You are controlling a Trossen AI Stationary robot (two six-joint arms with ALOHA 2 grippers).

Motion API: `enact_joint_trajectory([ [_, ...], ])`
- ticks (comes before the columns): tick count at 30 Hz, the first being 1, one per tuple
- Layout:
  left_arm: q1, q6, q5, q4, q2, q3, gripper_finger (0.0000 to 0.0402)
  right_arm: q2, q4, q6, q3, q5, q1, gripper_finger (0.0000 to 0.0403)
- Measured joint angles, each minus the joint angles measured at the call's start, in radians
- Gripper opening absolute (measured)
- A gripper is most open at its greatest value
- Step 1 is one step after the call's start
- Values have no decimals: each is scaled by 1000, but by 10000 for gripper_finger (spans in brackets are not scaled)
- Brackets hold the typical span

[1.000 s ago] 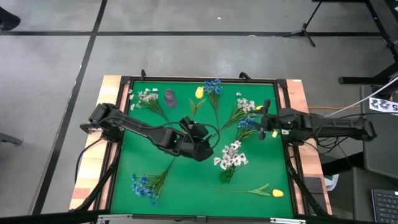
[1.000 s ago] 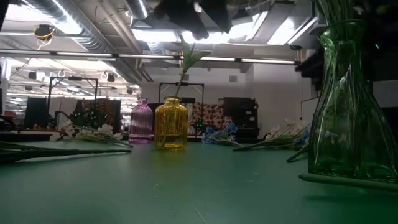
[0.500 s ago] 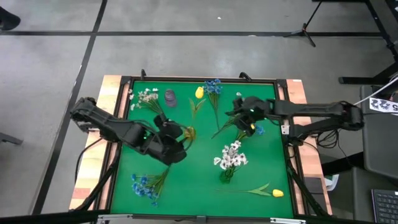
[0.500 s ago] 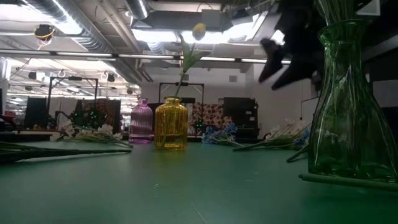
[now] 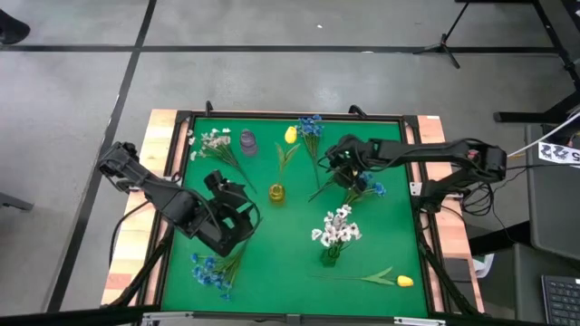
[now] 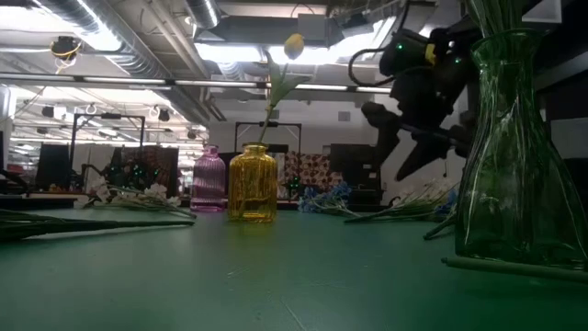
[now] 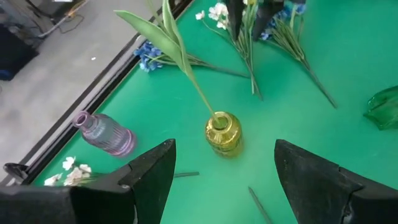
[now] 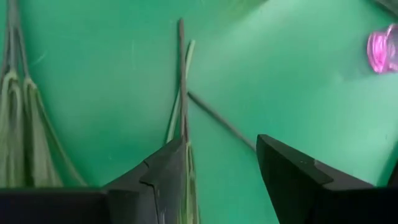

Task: Sort flowers into vase by color
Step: Put the right white flowers into the green vase

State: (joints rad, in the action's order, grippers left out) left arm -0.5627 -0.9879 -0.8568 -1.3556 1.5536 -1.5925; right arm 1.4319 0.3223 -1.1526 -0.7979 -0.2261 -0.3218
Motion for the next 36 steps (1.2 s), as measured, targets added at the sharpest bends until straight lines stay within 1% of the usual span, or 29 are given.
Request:
enact_joint_trajectory([
  [2, -6, -7, -16, 0, 0, 0, 266, 21, -15, -8, 0, 5, 0, 198],
  [9, -6, -8, -23, 0, 0, 0, 266, 116, -39, -8, 0, -8, -2, 198],
  [15, -6, -13, -23, 0, 0, 0, 266, 178, -43, -9, 0, 1, -36, 198],
  [23, -5, -20, -23, -1, 0, 0, 266, 185, -98, -6, 0, -2, -91, 198],
  [27, -5, -20, -23, -3, 0, 0, 266, 190, -88, 2, 0, -2, -93, 198],
  [36, -5, -12, -36, -5, 1, 0, 266, 190, -91, 5, 0, 38, -92, 198],
])
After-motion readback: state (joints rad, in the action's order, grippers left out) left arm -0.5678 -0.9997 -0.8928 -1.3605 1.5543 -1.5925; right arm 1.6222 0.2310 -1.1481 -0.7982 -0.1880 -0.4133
